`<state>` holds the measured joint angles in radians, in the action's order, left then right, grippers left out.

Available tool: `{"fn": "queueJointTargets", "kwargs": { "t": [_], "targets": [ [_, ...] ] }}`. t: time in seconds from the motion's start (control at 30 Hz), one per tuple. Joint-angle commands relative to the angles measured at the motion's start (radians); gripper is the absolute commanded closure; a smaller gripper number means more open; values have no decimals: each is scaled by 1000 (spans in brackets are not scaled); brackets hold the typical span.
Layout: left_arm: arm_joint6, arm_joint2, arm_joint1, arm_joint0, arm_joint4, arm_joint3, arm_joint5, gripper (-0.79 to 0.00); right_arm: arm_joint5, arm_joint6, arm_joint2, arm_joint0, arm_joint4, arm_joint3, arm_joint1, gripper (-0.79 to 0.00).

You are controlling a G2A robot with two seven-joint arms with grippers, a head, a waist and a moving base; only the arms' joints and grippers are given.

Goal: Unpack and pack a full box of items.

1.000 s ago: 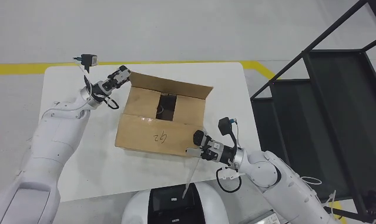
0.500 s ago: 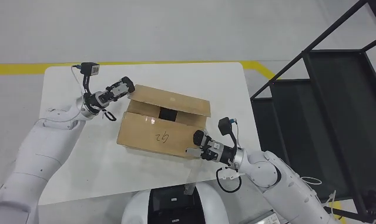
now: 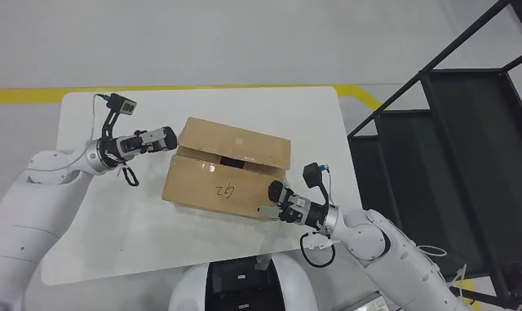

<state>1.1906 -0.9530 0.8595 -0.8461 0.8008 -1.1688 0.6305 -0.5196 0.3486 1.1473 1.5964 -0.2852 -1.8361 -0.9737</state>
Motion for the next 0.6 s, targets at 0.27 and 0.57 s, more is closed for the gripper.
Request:
{"fn": "queueJointTargets", "kwargs": {
  "t": [0.27,0.57],
  "targets": [
    [6,-18,6,-11,75,-45,-6,-785,34,-35,-3,8,-35,-11,-6,-785],
    [23,-38,38,-10,139,-69,-24,-785,18,-43,3,25,-37,-28,-8,-785]
  ]
}}
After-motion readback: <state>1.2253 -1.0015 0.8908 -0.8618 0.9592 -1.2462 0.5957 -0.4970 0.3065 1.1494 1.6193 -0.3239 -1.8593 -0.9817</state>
